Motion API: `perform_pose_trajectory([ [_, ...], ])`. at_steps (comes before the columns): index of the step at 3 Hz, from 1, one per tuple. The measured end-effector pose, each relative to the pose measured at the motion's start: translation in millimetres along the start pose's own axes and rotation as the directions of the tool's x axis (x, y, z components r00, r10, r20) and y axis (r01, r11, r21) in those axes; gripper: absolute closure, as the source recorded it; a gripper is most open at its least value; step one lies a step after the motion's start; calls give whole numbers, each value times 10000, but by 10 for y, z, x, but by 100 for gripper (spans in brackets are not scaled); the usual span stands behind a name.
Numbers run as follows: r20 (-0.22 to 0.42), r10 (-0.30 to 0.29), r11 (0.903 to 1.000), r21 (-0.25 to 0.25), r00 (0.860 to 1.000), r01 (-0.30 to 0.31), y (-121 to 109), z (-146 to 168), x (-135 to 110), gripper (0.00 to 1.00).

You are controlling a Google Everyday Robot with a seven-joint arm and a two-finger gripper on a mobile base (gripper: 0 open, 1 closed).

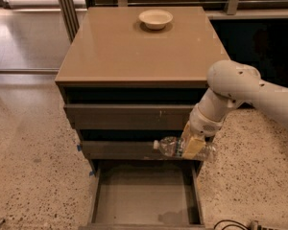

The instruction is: Place water bottle into bottom drawer

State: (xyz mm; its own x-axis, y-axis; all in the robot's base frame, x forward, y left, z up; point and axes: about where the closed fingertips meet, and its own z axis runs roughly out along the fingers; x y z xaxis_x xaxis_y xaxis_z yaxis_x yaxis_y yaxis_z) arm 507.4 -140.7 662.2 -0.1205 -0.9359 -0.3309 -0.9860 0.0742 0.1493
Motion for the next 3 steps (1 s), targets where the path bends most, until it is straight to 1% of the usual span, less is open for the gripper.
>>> perform_pose_trajectory([
  [1, -502, 144, 9998, 119, 9986, -138, -166, 639, 219, 100],
  [2, -537, 122, 9998, 160, 9985, -113, -160, 645, 215, 100],
  [3, -1196, -258, 9953, 896, 9925, 367, -60, 736, 151, 100],
])
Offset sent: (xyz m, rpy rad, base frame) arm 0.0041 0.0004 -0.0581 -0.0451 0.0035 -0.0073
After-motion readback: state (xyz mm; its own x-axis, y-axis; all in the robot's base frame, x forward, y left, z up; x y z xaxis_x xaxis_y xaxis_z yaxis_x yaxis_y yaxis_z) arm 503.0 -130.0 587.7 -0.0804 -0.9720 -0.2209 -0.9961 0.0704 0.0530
